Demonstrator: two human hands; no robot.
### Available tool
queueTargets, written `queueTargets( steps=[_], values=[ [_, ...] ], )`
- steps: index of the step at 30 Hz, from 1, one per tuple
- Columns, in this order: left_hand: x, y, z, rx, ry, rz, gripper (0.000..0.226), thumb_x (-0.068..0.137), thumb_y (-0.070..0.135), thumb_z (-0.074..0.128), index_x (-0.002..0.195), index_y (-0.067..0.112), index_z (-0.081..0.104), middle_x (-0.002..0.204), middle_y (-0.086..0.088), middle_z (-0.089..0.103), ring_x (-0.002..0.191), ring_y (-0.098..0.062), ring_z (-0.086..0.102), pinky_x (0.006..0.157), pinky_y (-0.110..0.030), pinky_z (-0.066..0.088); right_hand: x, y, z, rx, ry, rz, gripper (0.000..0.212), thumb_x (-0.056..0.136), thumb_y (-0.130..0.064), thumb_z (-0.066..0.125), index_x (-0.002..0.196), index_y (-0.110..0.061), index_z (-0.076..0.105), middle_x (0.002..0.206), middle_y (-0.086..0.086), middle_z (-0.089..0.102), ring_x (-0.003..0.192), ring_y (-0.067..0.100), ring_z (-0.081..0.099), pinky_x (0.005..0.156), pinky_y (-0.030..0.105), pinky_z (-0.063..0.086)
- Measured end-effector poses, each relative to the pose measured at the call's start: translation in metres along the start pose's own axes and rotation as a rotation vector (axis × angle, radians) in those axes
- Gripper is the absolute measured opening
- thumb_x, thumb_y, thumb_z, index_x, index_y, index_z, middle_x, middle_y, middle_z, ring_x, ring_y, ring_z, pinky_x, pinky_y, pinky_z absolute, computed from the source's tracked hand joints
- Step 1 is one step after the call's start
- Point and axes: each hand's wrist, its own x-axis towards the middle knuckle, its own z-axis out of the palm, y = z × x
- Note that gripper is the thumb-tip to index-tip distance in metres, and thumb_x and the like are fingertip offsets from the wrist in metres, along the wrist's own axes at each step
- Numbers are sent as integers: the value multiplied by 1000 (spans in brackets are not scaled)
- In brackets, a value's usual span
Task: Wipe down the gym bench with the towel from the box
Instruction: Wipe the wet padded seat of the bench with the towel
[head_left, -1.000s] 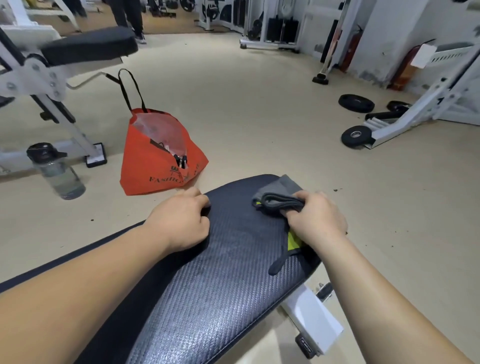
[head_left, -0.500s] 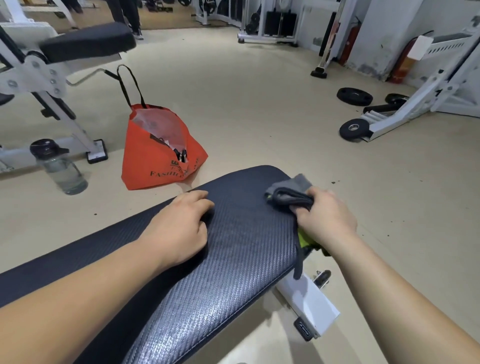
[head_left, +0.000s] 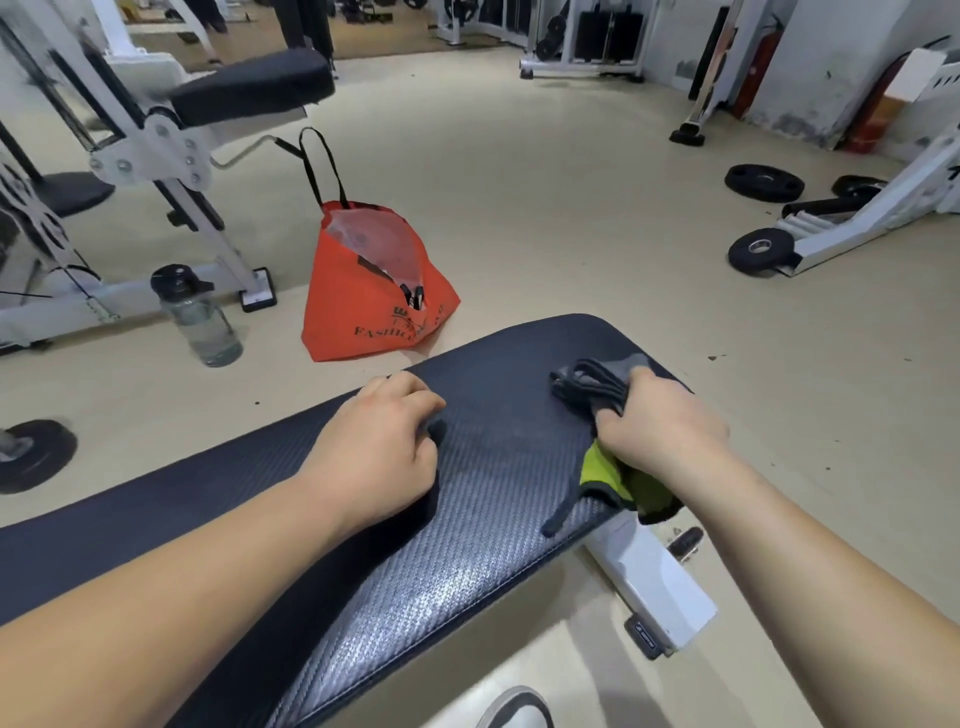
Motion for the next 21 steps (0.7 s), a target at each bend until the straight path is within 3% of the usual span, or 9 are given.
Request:
queueTargets(
  steps=[3, 7, 9, 12, 16, 18, 21],
  values=[
    [-9, -5, -5, -8, 26, -7, 42, 84, 16, 53, 123, 19, 68, 122, 6, 62, 118, -20, 54, 103, -36, 47, -18, -24, 11, -60, 13, -90, 39, 96, -41, 54, 123, -13, 50, 128, 11, 65, 118, 37, 64, 76, 39, 40],
    [-18, -13, -8, -46, 76, -3, 43, 79, 5, 53, 116, 16, 72, 116, 3, 65, 113, -22, 58, 99, -37, 49, -75, -74, 21, -49, -39, -564, 31, 93, -45, 58, 114, -24, 51, 121, 2, 64, 115, 33, 63, 74, 39, 38],
    [-25, -18, -9, -67, 112, -44, 44, 78, 0, 53, 113, 15, 74, 115, 2, 66, 111, -22, 60, 98, -35, 49, -81, -78, 19, -19, -76, -670, 24, 88, -48, 60, 102, -31, 50, 111, -2, 64, 111, 31, 64, 72, 38, 38],
    [-38, -19, -6, -117, 141, -83, 43, 79, -2, 53, 112, 15, 74, 117, 5, 65, 111, -19, 60, 100, -32, 48, -44, -50, 15, 25, -16, -435, 22, 82, -48, 60, 93, -33, 49, 106, -3, 64, 109, 30, 65, 74, 37, 43],
    [-47, -9, -1, -125, 122, -43, 42, 80, 6, 52, 114, 18, 73, 119, 7, 63, 113, -17, 57, 101, -34, 48, 0, 1, 7, 29, 127, -16, 37, 83, -46, 60, 110, -21, 65, 114, 7, 62, 113, 35, 60, 76, 40, 47],
    [-48, -3, 1, -147, 131, -44, 42, 79, 10, 51, 113, 18, 74, 118, 8, 63, 113, -17, 57, 101, -32, 47, -7, -3, 7, 28, 142, -22, 36, 82, -43, 62, 108, -20, 69, 113, 8, 63, 112, 35, 61, 75, 37, 46],
    [-48, 5, 6, -192, 127, -46, 44, 78, 15, 46, 112, 19, 73, 116, 7, 64, 110, -18, 59, 101, -33, 48, -46, -42, 8, 54, 55, -312, 25, 81, -42, 65, 98, -23, 67, 102, 2, 57, 106, 34, 64, 76, 36, 48]
  ],
)
